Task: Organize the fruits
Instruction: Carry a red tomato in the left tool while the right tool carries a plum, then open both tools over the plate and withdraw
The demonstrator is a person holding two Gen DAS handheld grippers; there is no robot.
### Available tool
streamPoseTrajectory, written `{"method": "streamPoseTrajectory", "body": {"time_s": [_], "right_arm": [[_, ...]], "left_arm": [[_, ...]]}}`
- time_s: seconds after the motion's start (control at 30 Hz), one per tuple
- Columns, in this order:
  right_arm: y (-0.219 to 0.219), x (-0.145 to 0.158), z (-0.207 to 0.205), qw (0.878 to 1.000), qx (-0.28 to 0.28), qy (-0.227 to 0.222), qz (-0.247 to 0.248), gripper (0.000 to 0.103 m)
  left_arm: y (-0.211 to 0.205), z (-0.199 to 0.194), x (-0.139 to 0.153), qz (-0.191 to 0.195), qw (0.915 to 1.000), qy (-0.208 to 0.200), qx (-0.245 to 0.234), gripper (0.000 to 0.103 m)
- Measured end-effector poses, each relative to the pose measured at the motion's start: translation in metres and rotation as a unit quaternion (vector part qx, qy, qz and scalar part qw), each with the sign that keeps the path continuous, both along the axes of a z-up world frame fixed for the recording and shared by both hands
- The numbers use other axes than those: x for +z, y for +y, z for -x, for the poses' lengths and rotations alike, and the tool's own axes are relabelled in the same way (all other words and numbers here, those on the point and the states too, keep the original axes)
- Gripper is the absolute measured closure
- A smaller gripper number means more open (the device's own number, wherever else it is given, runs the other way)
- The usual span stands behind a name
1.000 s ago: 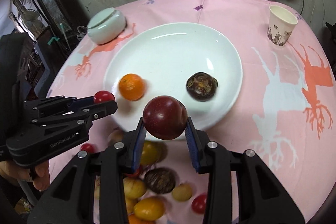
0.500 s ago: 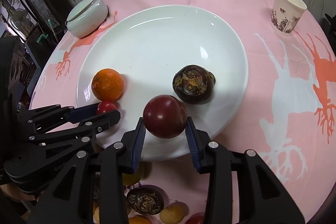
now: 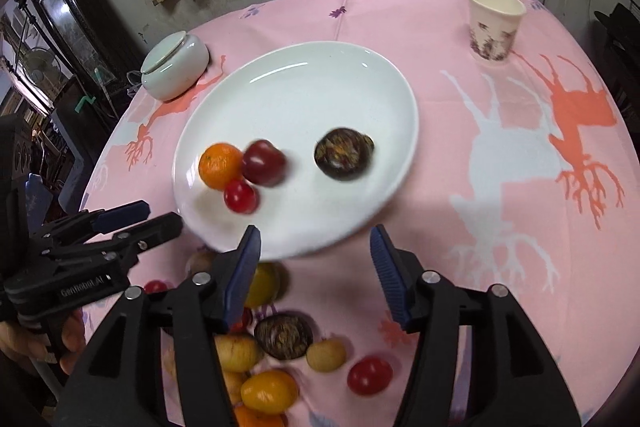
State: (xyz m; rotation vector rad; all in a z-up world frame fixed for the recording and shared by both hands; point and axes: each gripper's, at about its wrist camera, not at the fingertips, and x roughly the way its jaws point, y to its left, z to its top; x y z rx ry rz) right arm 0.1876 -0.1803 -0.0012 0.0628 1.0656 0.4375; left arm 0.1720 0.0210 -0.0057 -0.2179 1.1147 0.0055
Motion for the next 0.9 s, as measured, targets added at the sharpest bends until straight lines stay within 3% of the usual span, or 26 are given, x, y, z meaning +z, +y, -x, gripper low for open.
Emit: {"method": "streamPoseTrajectory", "body": {"time_s": [0.3, 0.47, 0.6, 0.73, 0.9], "right_arm": [[-0.033, -0.013, 0.067, 0.998, -0.010, 0.053, -0.026, 0.034], [-0.040, -0.027, 0.100, 0.997, -0.008, 0.073, -0.019, 0.032], [-0.037, -0.035, 0.122, 0.996, 0.006, 0.092, -0.018, 0.032], [-0.024, -0.038, 0.144, 0.996, 0.040, 0.082, 0.008, 0.032], [0.009, -0.037, 0.167, 0.990, 0.119, 0.022, 0.066, 0.032]], "left_arm": [[0.013, 0.072, -0.008, 0.003, 0.9994, 0.026, 0.022, 0.021], [0.009, 0.108, -0.017, -0.020, 0.9986, 0.049, 0.004, 0.019], [0.009, 0.128, -0.026, -0.014, 0.9972, 0.073, 0.011, 0.018], [0.007, 0.142, -0.033, -0.003, 0.9959, 0.090, 0.010, 0.018], [0.007, 0.151, -0.037, 0.002, 0.9953, 0.096, 0.013, 0.017]]}}
